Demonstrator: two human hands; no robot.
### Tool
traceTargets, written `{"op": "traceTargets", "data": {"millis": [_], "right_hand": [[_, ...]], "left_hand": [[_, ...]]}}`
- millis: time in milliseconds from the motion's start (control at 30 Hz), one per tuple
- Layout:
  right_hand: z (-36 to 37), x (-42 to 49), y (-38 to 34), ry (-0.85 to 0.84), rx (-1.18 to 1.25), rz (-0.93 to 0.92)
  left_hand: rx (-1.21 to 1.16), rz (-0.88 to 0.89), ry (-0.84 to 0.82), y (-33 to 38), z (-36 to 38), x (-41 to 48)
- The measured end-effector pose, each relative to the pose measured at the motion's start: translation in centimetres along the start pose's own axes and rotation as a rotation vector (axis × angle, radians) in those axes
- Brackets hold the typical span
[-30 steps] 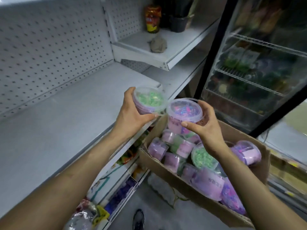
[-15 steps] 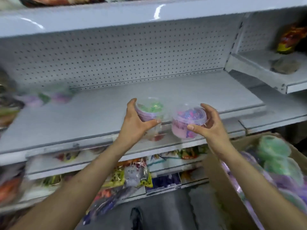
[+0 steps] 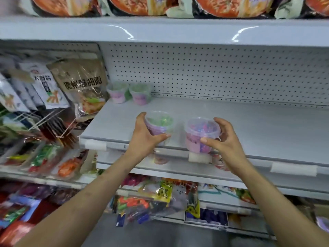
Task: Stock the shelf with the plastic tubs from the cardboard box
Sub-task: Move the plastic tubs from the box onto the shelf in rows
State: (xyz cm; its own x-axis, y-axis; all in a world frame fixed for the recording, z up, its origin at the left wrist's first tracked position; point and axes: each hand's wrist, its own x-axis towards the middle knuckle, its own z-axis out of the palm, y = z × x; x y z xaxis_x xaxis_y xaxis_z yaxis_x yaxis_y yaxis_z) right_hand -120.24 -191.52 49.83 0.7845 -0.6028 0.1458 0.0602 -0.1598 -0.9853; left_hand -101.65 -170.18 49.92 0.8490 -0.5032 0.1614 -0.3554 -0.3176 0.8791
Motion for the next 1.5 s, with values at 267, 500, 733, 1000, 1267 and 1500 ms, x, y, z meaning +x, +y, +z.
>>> {"op": "traceTargets", "data": {"millis": [267, 500, 733, 1000, 1267, 1500], "right_hand": [[7.2, 3.3, 1.3, 0.032, -0.005, 0.042], [8.6, 4.8, 2.0, 0.102, -0.038, 0.091], [6.9, 7.1, 2.6, 0.078, -0.082, 0.084], [4.3, 9.2, 3.9, -0.081, -0.134, 0.093], [2.0, 10.1, 4.2, -0.203, -0.13, 0.111], [1.1, 10.0, 3.5, -0.144, -0.143, 0.108]], "left_hand": [[0.013, 0.016, -0.035, -5.7, -4.7, 6.1], [-0.028, 0.013, -0.075, -7.9, -3.7, 9.3], [-0.07, 0.028, -0.008, -7.6, -1.7, 10.2], [-0.068, -0.01, 0.003, -7.2, 0.1, 9.6], [0.029, -0.033, -0.006, -7.7, 0.6, 8.3], [0.071, -0.021, -0.086, -7.7, -0.7, 9.0]]}}
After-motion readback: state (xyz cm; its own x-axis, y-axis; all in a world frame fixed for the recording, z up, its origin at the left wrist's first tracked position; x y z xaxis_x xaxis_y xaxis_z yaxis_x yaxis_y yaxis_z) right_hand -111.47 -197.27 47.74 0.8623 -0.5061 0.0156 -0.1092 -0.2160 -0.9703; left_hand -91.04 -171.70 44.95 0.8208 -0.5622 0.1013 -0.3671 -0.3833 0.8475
